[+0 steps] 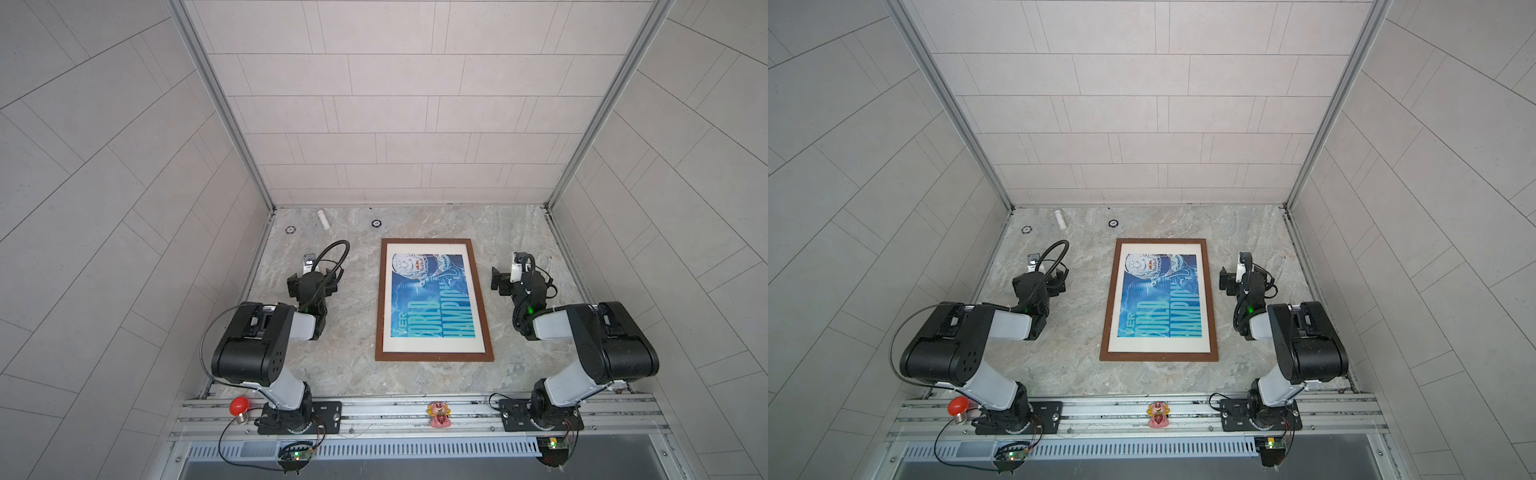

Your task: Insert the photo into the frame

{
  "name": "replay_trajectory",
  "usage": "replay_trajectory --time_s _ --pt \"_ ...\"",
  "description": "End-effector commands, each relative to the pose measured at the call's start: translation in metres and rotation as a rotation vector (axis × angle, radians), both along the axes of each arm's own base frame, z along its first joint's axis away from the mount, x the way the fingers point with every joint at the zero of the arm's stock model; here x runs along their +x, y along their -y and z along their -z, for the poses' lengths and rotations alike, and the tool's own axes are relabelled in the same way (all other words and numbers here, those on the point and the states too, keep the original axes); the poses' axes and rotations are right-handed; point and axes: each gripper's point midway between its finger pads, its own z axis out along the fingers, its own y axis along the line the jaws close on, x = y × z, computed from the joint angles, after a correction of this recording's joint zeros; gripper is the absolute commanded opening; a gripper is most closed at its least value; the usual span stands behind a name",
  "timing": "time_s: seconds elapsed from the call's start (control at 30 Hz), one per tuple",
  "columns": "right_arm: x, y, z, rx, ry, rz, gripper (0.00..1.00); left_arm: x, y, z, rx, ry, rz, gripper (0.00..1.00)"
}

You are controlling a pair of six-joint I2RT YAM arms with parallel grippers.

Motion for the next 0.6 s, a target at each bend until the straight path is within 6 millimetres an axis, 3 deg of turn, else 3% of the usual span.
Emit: replay_trajectory --time_s 0.0,0.1,0.23,0.37,0.47,0.57 --pt "-0.006 -0.001 -0.002 -0.019 0.037 -0.011 1.00 0.004 -0.002 -0.011 -0.005 0.043 -0.007 1.00" --pt "-0.034 0.010 -0.014 -0.017 0.182 0.059 0.99 0.005 -0.002 -0.011 -0.005 0.045 -0.007 1.00" --pt "-0.044 0.014 -0.013 -0.006 0.151 0.100 1.00 0.004 -0.002 -0.011 -0.005 0.044 -0.008 1.00" --pt "-0.026 0.010 -0.012 -0.029 0.156 0.073 0.99 0.004 -0.002 -0.010 -0.005 0.042 -0.006 1.00" --pt "-0.017 0.024 -0.002 -0.025 0.032 0.160 0.99 0.004 -0.002 -0.010 -0.005 0.042 -0.008 1.00" --pt "-0.009 0.022 0.000 -0.042 -0.012 0.158 0.99 0.004 -0.002 -0.011 -0.005 0.044 -0.007 1.00"
